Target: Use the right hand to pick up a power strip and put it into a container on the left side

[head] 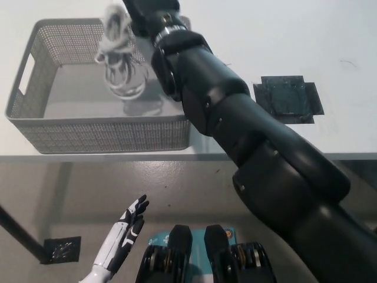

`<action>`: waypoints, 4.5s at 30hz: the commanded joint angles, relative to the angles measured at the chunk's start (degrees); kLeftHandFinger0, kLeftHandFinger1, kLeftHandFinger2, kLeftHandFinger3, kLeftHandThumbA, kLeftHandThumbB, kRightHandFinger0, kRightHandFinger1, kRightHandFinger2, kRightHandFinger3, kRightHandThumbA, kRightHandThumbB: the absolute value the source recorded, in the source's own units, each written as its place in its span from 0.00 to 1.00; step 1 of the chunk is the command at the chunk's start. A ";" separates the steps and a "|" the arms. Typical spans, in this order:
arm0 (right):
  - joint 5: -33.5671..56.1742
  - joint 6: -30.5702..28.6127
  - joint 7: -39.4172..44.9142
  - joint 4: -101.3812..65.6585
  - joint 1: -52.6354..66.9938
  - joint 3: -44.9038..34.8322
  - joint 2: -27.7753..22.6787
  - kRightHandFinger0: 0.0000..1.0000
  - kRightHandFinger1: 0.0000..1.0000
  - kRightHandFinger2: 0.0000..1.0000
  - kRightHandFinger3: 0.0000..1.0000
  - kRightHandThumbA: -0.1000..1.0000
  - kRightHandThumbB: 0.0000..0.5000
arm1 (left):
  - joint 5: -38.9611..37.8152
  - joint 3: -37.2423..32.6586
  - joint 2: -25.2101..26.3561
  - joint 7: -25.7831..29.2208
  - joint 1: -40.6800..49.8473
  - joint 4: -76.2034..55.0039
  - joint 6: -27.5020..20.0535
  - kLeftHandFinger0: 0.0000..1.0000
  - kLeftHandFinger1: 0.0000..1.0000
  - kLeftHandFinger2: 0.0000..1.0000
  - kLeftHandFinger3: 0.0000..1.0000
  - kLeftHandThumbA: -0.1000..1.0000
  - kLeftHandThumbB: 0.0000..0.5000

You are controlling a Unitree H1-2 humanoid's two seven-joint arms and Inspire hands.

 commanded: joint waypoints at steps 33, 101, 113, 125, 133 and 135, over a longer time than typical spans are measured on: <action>44.12 3.43 45.88 -53.48 -15.67 -38.29 -20.81 1.00 1.00 1.00 1.00 1.00 0.79 | 2.61 -1.39 1.57 -1.58 -3.67 -1.36 -0.50 1.00 1.00 1.00 1.00 1.00 0.22; 45.43 -27.94 27.98 -100.15 98.43 -31.06 -7.82 1.00 1.00 1.00 1.00 1.00 0.48 | 3.49 -2.30 1.03 -0.95 -1.85 3.35 -3.00 1.00 1.00 1.00 1.00 1.00 0.17; 45.00 -27.94 28.85 -79.36 94.15 -30.70 -9.51 1.00 1.00 1.00 1.00 1.00 0.45 | 4.14 -2.17 0.77 0.31 -2.24 4.10 -3.82 1.00 1.00 1.00 1.00 1.00 0.15; 43.23 -27.94 29.81 -73.81 90.89 -27.26 -12.82 1.00 1.00 1.00 1.00 1.00 0.52 | 4.42 -1.92 0.73 0.47 -2.46 4.00 -3.41 1.00 1.00 1.00 1.00 1.00 0.20; 41.24 -27.94 28.20 -73.39 90.07 -25.16 -14.17 1.00 1.00 1.00 1.00 1.00 0.56 | 4.77 -1.71 0.68 0.70 -2.70 4.08 -3.59 1.00 1.00 1.00 1.00 1.00 0.19; 41.39 -27.94 28.27 -73.52 90.10 -24.86 -14.38 1.00 1.00 1.00 1.00 1.00 0.56 | 4.82 -1.68 0.61 0.70 -2.61 3.97 -3.40 1.00 1.00 1.00 1.00 1.00 0.19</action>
